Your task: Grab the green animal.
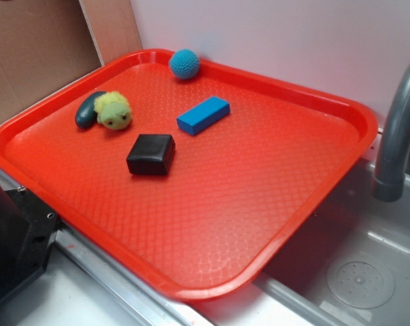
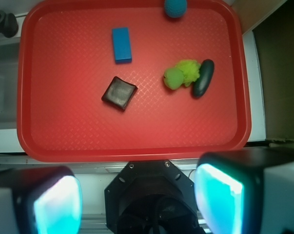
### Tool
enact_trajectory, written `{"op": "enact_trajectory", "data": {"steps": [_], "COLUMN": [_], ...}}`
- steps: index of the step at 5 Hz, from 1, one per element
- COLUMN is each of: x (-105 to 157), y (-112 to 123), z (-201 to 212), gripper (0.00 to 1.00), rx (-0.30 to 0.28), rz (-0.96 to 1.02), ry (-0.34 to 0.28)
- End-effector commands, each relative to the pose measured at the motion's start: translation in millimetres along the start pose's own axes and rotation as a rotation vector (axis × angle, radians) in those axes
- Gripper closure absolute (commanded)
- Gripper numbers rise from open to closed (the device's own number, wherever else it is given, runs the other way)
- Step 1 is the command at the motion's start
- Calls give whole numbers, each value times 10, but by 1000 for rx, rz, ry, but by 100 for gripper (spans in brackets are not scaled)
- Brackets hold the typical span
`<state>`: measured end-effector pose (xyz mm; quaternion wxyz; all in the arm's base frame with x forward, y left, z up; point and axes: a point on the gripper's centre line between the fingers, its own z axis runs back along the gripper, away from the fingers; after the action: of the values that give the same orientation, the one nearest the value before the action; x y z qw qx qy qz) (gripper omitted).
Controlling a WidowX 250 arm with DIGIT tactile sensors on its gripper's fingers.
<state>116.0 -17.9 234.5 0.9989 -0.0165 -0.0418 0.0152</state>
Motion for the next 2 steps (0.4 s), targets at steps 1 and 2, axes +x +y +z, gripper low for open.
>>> {"op": "enact_trajectory", "data": {"steps": [1, 2], "x": [0, 37], "y": [0, 4], "z": [0, -86], "gripper": [0, 0], "rx": [0, 6], "rz": [0, 144], "ry": [0, 2]}}
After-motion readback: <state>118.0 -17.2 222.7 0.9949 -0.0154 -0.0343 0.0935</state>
